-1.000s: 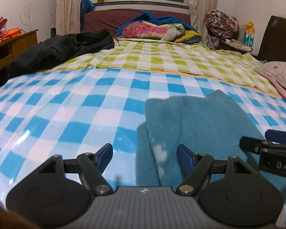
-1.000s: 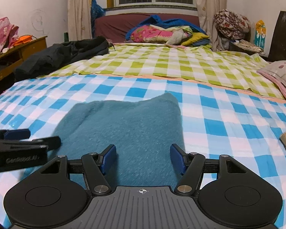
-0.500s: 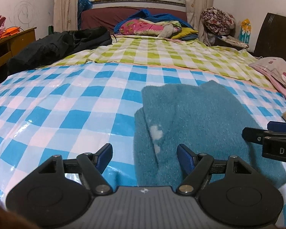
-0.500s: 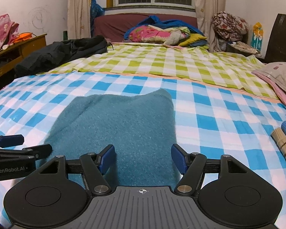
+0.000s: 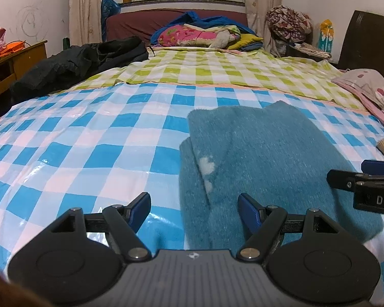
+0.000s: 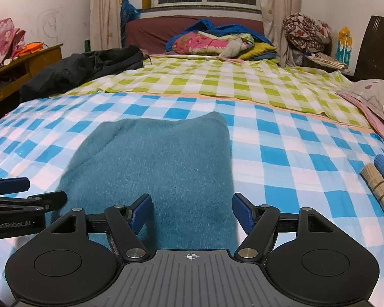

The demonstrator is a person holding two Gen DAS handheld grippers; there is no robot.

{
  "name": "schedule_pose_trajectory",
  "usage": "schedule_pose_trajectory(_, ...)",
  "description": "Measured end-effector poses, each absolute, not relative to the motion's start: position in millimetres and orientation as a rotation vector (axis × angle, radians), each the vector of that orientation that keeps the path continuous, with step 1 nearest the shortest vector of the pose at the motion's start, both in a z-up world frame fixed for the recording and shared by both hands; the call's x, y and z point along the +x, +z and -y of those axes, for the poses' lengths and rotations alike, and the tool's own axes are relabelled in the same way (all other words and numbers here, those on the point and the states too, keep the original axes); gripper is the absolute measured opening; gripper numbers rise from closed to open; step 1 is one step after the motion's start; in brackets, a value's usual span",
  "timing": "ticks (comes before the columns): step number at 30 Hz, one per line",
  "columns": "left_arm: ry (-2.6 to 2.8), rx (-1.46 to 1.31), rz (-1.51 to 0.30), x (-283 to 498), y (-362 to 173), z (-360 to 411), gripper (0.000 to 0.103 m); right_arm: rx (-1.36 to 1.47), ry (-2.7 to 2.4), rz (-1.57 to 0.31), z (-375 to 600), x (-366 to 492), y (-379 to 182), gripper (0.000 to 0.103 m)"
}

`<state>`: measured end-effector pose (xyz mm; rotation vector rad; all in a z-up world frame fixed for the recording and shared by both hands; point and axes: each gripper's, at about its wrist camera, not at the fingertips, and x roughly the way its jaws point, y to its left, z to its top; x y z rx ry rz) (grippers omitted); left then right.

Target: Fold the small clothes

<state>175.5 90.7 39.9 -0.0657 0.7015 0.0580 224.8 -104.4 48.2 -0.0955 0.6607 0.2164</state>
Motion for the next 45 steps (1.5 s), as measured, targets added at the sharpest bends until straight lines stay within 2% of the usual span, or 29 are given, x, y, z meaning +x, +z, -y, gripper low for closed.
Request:
schedule_pose_trajectory(15,0.049,-0.047,-0.733,164.4,30.8,-85.5,0.081,-0.095,0.196,-0.686,115.1,210.3,39.0,0.075)
schedule_pose_trajectory(21,0.047,-0.044,-0.743,161.7,26.1,-89.0,0.086,-0.071,0.207,-0.701,123.9,204.8,34.7,0.078)
schedule_pose_trajectory(35,-0.101,-0.244,-0.741,156.7,25.5,-106.2,0.086,0.297,0.312,-0.802,180.4,224.7,15.8,0.085)
schedule_pose_trajectory(39,-0.153,-0.214,-0.753,163.4,16.9,-98.1,0.087,0.352,0.366,-0.845,177.3,234.5,1.5,0.088)
schedule_pose_trajectory(45,-0.197,-0.267,-0.791,182.0,0.6,-110.3,0.098,0.443,0.445,-0.901,170.9,245.1,-11.5,0.089)
